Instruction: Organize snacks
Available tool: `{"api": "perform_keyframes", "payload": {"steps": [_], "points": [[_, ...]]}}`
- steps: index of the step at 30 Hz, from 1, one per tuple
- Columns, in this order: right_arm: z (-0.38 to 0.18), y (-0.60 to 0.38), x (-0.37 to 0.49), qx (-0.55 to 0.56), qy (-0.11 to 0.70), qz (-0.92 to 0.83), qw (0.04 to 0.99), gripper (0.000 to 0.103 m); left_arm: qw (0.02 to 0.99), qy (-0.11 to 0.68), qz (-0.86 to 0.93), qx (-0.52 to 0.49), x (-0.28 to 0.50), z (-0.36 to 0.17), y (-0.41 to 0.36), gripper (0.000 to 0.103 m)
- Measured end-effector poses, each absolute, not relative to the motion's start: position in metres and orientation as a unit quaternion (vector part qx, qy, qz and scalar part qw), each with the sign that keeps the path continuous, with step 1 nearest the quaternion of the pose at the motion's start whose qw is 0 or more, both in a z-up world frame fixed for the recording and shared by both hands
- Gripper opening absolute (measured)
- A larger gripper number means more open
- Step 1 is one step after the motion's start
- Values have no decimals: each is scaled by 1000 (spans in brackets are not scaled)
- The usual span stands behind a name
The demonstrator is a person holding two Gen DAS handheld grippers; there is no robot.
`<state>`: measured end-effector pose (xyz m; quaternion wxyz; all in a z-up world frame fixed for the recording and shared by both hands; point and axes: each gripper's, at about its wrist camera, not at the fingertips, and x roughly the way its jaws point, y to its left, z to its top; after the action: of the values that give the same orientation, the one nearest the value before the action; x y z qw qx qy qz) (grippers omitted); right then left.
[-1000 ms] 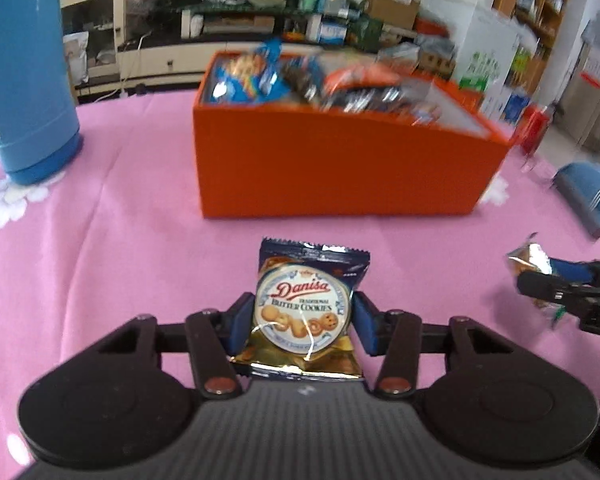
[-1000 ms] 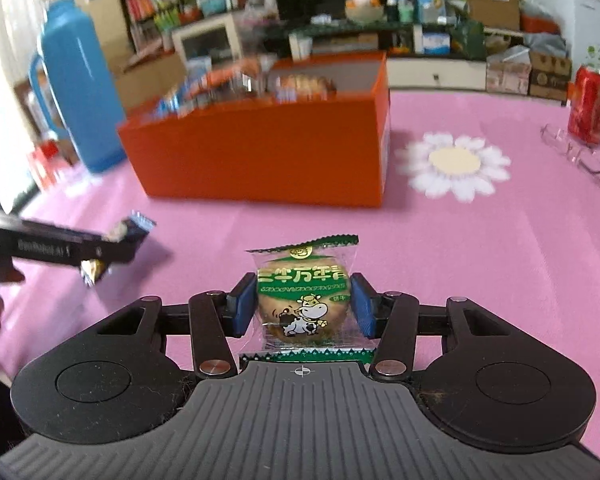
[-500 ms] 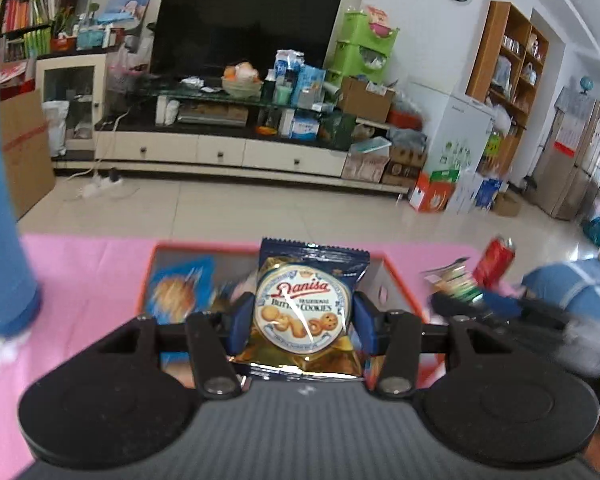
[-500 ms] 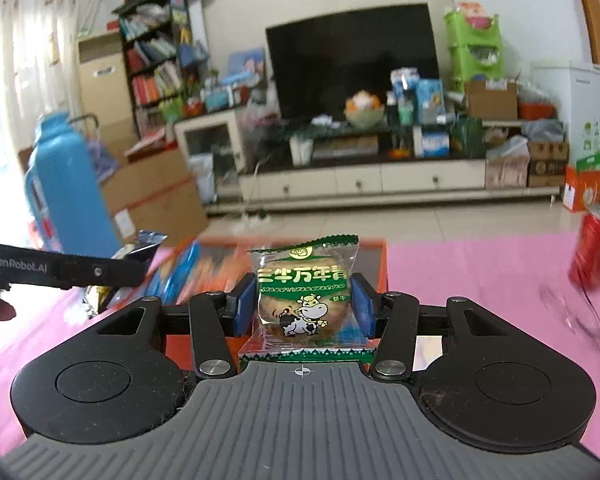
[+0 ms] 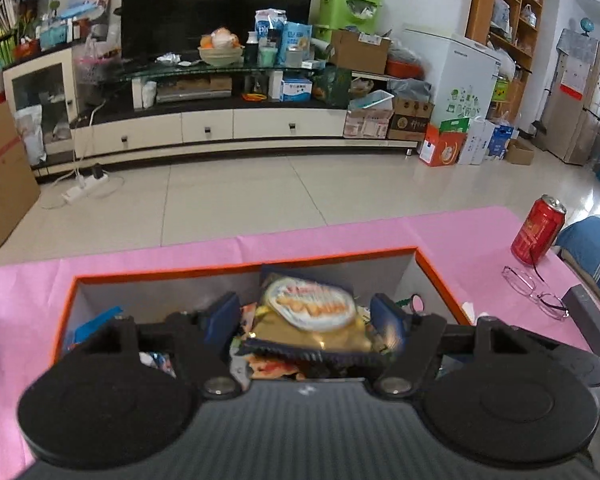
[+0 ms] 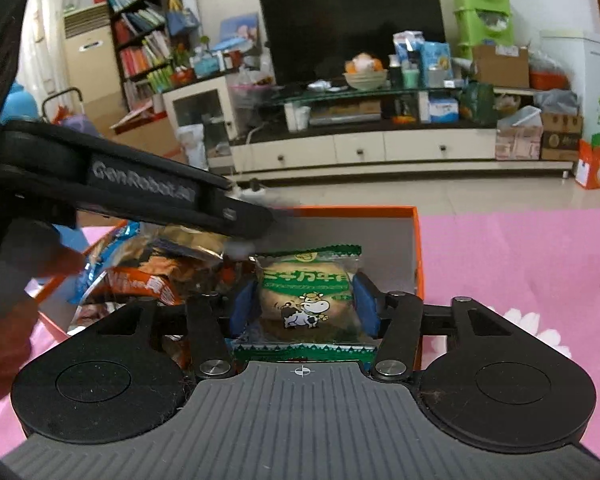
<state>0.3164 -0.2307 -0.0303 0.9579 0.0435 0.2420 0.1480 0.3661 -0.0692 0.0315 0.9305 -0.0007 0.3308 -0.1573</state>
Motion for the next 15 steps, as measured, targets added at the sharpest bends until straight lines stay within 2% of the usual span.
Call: {"api": "perform_keyframes", "payload": {"steps": [1,2,3,5,6,7,10,15], "points": [[-29,-231,316,48,243,151,957,52,931,329,-155,-2,363,34,-68,73],[-27,-230,314,51,240,153,957,63,933,325,-154,-8,358,39,-64,73],[-24,-230,311,50,235,153,959,70,936,317,-153,-16,350,44,-59,73],[-13,-231,301,42,219,153,963,77,944,295,-145,-33,330,59,-48,79],[-6,-232,294,39,211,154,964,86,949,282,-136,-42,316,65,-41,84],[0,-234,286,38,205,153,966,91,954,267,-125,-53,301,71,-32,102],[14,-244,261,45,194,146,969,93,963,240,-101,-73,256,78,-7,103],[11,-269,220,76,230,132,961,93,961,258,-60,-85,197,59,22,103]]}}
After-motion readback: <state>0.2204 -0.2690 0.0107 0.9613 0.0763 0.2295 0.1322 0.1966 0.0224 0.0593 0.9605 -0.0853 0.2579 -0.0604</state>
